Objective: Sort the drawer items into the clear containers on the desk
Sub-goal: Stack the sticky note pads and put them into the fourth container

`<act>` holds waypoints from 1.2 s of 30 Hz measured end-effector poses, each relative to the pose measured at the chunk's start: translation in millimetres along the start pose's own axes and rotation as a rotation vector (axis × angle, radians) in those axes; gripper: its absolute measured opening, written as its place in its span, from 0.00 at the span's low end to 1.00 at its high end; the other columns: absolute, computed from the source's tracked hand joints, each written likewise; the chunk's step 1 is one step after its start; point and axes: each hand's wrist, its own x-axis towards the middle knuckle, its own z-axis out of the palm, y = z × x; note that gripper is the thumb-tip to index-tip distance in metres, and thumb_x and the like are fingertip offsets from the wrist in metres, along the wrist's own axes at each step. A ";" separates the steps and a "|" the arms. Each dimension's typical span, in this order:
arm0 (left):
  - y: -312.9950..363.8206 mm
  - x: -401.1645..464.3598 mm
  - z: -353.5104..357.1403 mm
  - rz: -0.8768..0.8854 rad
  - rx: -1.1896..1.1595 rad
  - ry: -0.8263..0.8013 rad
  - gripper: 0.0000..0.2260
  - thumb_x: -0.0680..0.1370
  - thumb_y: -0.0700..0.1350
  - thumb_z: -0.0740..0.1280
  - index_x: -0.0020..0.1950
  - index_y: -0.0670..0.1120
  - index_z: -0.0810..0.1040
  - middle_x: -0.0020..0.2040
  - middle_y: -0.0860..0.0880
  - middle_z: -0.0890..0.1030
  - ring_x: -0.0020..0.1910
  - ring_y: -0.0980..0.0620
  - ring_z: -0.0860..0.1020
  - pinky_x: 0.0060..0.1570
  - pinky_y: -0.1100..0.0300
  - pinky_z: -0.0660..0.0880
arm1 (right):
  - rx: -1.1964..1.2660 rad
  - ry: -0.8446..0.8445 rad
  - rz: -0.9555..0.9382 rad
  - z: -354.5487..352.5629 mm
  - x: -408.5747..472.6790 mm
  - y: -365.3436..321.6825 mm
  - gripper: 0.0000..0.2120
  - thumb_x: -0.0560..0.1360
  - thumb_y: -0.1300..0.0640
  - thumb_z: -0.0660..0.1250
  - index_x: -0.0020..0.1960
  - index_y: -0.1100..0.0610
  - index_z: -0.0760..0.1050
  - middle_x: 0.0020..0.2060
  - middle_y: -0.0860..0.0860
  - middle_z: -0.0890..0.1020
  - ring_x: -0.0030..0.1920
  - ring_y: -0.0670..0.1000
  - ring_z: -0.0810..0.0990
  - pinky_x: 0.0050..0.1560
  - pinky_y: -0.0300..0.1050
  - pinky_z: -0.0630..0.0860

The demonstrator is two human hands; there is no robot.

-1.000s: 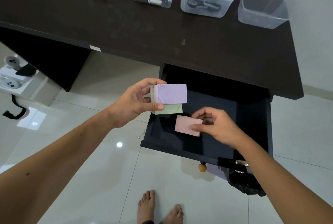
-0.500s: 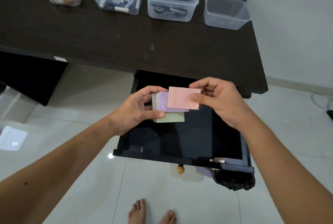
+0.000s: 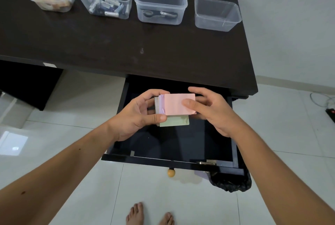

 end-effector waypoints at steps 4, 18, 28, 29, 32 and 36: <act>11.6 3.0 16.5 -0.021 -0.029 -0.037 0.27 0.74 0.38 0.77 0.71 0.50 0.75 0.65 0.47 0.82 0.62 0.47 0.82 0.55 0.53 0.81 | 0.084 -0.060 -0.022 -10.0 -10.7 -5.4 0.20 0.73 0.49 0.74 0.63 0.57 0.83 0.54 0.53 0.89 0.57 0.53 0.88 0.52 0.46 0.85; 80.7 43.4 79.6 -0.014 0.083 0.175 0.37 0.67 0.51 0.83 0.74 0.48 0.75 0.61 0.49 0.85 0.61 0.49 0.84 0.57 0.55 0.83 | 0.165 0.200 -0.069 -60.9 -24.7 -43.0 0.11 0.75 0.56 0.77 0.57 0.56 0.84 0.51 0.54 0.88 0.51 0.51 0.89 0.46 0.48 0.86; 134.1 92.3 88.1 0.057 0.097 0.193 0.34 0.68 0.46 0.80 0.74 0.45 0.77 0.60 0.50 0.87 0.60 0.52 0.86 0.57 0.56 0.84 | 0.208 0.271 -0.126 -96.5 5.1 -90.1 0.11 0.74 0.55 0.78 0.56 0.53 0.84 0.47 0.48 0.89 0.51 0.50 0.89 0.48 0.51 0.87; 138.8 98.7 85.0 0.059 0.111 0.187 0.34 0.68 0.47 0.80 0.73 0.45 0.77 0.59 0.52 0.87 0.60 0.52 0.85 0.57 0.56 0.84 | 0.192 0.276 -0.129 -98.8 12.2 -93.7 0.11 0.74 0.54 0.78 0.56 0.52 0.84 0.47 0.46 0.89 0.52 0.49 0.89 0.48 0.52 0.87; 152.4 125.4 71.1 0.040 0.137 0.188 0.35 0.66 0.52 0.82 0.72 0.49 0.79 0.64 0.54 0.85 0.67 0.49 0.82 0.65 0.51 0.81 | 0.153 0.310 -0.148 -107.4 37.7 -103.6 0.11 0.75 0.54 0.78 0.56 0.49 0.83 0.49 0.44 0.88 0.53 0.47 0.88 0.48 0.51 0.87; 168.1 173.1 54.0 0.070 0.130 0.200 0.34 0.65 0.56 0.85 0.69 0.52 0.83 0.68 0.51 0.83 0.74 0.47 0.76 0.70 0.47 0.77 | 0.141 0.361 -0.164 -125.7 78.9 -120.9 0.12 0.76 0.53 0.78 0.58 0.47 0.81 0.53 0.44 0.87 0.54 0.45 0.87 0.46 0.47 0.87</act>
